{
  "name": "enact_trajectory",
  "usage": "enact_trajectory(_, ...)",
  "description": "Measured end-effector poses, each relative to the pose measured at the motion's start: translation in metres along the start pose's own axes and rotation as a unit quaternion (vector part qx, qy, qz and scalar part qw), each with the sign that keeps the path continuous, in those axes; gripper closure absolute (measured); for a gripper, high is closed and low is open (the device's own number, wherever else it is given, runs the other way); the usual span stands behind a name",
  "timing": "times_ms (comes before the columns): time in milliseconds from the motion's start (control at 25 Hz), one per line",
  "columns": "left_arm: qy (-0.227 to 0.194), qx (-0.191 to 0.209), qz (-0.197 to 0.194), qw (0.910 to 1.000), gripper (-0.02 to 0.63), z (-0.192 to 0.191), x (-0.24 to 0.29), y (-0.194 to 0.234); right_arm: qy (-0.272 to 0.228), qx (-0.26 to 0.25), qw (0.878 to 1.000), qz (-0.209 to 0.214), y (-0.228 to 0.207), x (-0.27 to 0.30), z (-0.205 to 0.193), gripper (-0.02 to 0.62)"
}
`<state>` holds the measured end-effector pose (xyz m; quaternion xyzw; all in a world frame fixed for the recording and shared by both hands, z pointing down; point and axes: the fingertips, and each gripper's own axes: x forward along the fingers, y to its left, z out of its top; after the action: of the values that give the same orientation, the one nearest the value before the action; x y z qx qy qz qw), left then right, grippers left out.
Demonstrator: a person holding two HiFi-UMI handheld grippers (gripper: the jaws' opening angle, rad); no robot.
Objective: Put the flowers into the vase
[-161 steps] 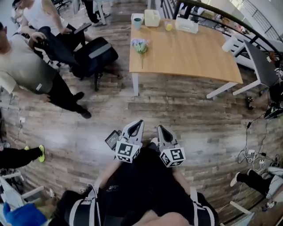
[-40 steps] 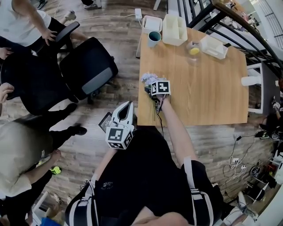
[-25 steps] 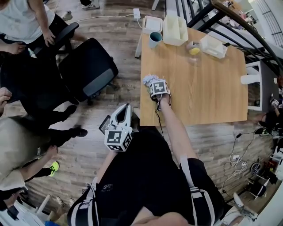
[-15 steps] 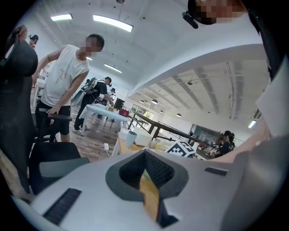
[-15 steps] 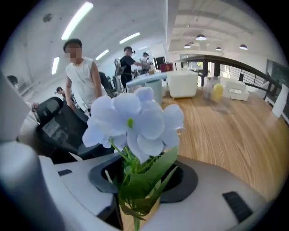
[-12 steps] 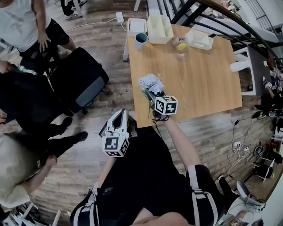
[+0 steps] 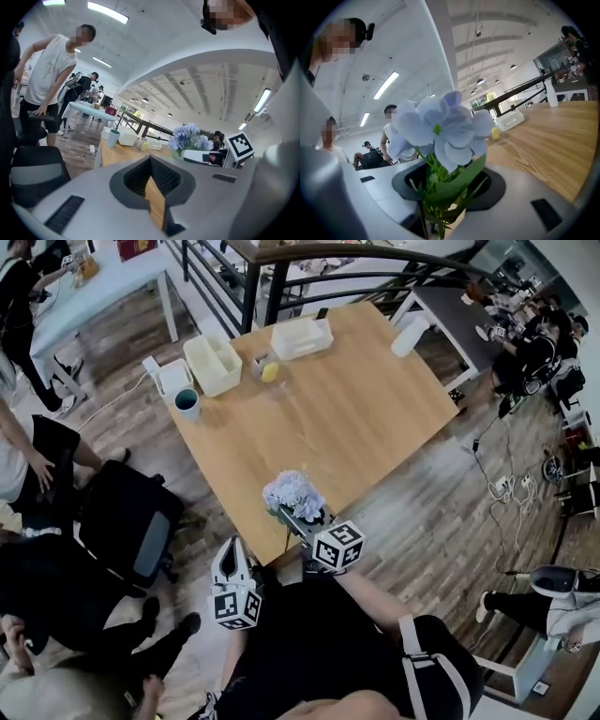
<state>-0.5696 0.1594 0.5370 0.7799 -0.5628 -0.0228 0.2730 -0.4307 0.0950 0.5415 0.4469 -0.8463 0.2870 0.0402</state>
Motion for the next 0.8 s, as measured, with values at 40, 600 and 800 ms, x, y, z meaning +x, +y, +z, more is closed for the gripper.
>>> enact_trajectory(40,0.003,0.009,-0.008,0.9999,0.575,-0.003,0.007,-0.012,-0.015,0.005,1.0,-0.005,-0.009,-0.012,0.007,0.383)
enact_trajectory(600,-0.037,0.133,-0.008,0.9904,0.575,-0.048,0.119,-0.291,-0.122,0.018,0.992,0.016,-0.189,-0.211,0.084,0.383)
enact_trajectory(800,-0.021,0.164,-0.073,0.9836,0.575,-0.074,0.175,-0.407,-0.147,0.013,0.989,-0.028,-0.267,-0.293,0.102,0.383)
